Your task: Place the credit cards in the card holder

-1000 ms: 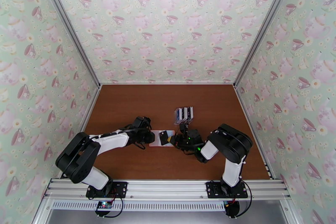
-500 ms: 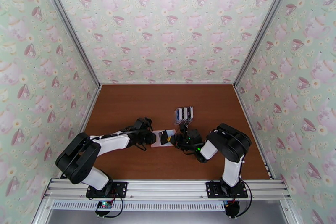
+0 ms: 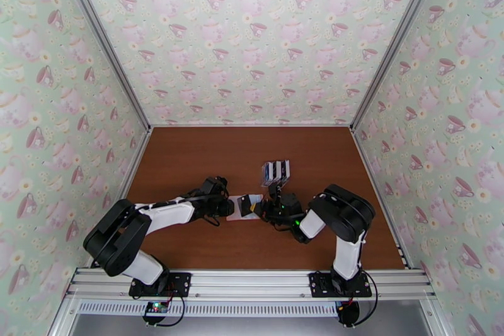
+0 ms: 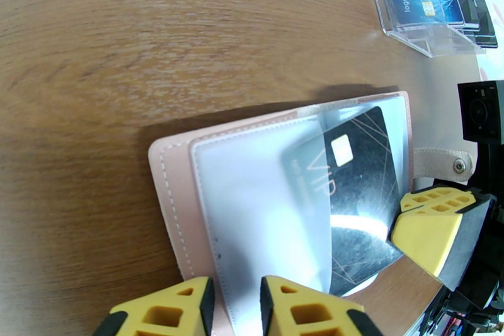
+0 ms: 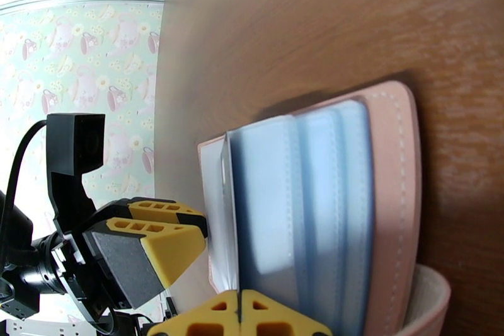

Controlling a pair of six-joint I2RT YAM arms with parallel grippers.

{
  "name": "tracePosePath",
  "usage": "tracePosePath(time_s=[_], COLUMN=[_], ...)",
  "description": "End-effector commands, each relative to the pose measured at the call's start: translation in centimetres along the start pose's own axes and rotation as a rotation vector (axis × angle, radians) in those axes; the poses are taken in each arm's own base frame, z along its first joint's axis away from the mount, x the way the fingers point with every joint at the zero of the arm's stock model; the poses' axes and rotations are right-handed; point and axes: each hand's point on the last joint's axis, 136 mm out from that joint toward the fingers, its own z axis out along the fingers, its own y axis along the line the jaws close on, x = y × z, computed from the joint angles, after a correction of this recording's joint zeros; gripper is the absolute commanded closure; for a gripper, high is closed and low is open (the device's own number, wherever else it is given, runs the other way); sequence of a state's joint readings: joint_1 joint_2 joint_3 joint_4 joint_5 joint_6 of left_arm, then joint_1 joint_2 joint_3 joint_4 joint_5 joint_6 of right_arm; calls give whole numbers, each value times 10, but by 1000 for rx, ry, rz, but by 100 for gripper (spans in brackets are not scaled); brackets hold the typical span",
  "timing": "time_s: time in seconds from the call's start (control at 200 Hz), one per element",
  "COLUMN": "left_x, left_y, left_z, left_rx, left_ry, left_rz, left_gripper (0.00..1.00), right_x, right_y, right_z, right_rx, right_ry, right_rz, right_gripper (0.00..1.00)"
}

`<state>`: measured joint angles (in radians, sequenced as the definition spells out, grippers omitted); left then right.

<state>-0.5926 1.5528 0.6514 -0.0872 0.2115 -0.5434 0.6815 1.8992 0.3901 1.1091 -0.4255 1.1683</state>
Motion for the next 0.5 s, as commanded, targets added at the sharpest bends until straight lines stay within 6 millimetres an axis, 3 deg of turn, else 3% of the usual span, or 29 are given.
tracePosePath(time_s=[0.0,0.28,0.496], left_x=[55,56,55], left_y=[26,26,27], left_z=[10,9,9], left_rx=[-82,-82,-84], left_ry=[174,174,170], left_rz=[-34,-38,-46], left_gripper=[73,73,73], right_x=[5,6,10], right_y=[-23,-27,-26], right_z=[4,3,0], right_rx=[85,120,131], right_ry=[6,18,39], right_rz=[-2,-26,-37], right_gripper=[99,95,78])
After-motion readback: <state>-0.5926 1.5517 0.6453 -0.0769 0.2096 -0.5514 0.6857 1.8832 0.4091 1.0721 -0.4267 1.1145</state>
